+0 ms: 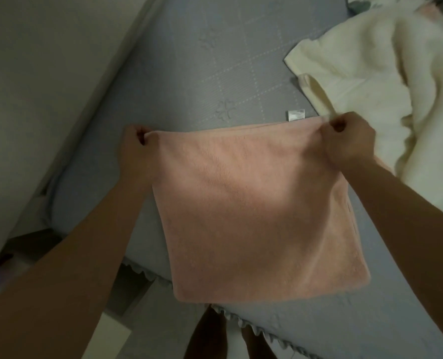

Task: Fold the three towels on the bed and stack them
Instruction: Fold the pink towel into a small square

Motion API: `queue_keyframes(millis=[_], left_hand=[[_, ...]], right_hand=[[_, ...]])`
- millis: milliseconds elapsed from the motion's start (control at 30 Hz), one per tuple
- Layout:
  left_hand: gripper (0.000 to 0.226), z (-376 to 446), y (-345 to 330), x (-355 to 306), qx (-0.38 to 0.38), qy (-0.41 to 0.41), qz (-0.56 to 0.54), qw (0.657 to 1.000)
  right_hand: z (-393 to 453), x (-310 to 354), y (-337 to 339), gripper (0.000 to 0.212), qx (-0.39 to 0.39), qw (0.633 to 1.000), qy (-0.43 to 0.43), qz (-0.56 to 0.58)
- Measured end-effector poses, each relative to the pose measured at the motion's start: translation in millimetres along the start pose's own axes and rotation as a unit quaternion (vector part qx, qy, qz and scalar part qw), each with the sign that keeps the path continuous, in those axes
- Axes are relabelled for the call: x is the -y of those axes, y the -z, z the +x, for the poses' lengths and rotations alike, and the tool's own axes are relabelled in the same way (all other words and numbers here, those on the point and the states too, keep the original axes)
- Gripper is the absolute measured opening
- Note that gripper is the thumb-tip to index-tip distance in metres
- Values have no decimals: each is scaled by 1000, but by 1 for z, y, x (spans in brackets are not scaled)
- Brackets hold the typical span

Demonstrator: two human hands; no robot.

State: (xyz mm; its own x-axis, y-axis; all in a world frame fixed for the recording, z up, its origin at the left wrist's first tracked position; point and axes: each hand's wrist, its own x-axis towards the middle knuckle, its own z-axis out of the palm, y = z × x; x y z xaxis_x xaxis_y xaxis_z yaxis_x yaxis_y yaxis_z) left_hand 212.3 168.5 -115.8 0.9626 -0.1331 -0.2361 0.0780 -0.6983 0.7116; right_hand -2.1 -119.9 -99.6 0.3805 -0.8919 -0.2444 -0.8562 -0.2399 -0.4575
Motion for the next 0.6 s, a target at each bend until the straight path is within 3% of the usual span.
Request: queue_keyframes(millis=[67, 167, 233, 267, 367, 433, 600], left_hand=[[18, -7, 1, 0, 10, -47, 54, 997], [50, -27, 0, -7, -21, -188, 166, 968], [56, -56, -15, -13, 30, -281, 214, 935], [56, -75, -27, -13, 83, -311, 223, 920], [60, -122, -54, 11, 209, -347, 336, 851], [63, -123, -51, 43, 215, -362, 397, 816], [69, -92, -32, 73, 168, -316, 407, 840]], right_hand=[[-11, 1, -3, 31, 15, 999, 21, -45], [-42, 14, -8, 51, -43, 978, 119, -166], [-79, 30, -27, 53, -14, 948, 248, -197], [-101, 35, -42, 55, 42, 936, 297, -186], [-149, 19, -84, 66, 187, 886, 365, -215], [-144, -12, -91, 70, 184, 853, 404, -274], [-67, -67, -59, 73, 99, 890, 346, -281]])
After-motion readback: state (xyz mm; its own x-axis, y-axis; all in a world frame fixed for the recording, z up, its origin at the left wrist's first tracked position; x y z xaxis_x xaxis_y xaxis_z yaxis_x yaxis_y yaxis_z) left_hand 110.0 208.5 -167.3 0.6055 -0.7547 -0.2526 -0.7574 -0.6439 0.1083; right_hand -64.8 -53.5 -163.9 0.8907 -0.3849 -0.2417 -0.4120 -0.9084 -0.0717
